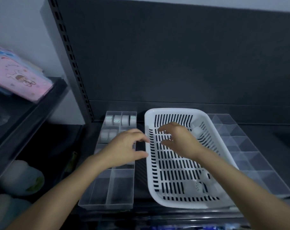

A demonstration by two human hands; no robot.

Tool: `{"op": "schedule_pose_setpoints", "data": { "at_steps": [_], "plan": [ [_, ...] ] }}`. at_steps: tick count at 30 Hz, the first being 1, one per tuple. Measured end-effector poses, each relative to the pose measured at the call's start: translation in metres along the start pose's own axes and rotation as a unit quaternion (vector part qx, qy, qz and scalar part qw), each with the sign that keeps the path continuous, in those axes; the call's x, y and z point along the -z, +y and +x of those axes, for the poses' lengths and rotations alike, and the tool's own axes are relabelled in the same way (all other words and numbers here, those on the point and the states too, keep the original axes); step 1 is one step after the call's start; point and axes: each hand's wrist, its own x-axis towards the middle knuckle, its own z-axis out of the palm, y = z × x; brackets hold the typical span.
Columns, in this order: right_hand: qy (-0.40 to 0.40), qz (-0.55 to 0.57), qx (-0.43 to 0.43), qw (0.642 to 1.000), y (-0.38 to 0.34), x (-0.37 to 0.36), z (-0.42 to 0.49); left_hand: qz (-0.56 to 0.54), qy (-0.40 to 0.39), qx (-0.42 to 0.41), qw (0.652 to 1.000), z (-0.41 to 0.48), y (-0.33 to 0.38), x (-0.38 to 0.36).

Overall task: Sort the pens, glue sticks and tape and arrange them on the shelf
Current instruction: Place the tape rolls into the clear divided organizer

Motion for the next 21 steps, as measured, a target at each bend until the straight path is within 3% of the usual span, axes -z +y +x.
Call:
{"op": "schedule_pose_setpoints", "data": {
  "at_steps": [4,7,11,15,21],
  "plan": [
    [0.002,-0.018,-0.064,0.998,0.042,0.011,-0.025,0.018,-0.123,-0.078,0.989,0.023,0.045,-0.038],
    [-0.015,-0.021,-0.093,0.995,0.064,0.014,-0.046,0.085,-0.246,-0.119,0.958,0.039,0.075,-0.068],
    [-0.036,-0.022,-0.117,0.992,0.085,0.018,-0.067,0.123,-0.339,-0.12,0.925,0.053,0.096,-0.1],
    [-0.115,-0.031,-0.131,0.984,0.096,0.019,-0.08,0.121,-0.351,-0.115,0.921,0.059,0.089,-0.112],
    [-0.247,-0.079,-0.123,0.958,0.094,0.004,-0.088,0.118,-0.233,-0.075,0.962,0.069,0.071,-0.096]
  ]
}}
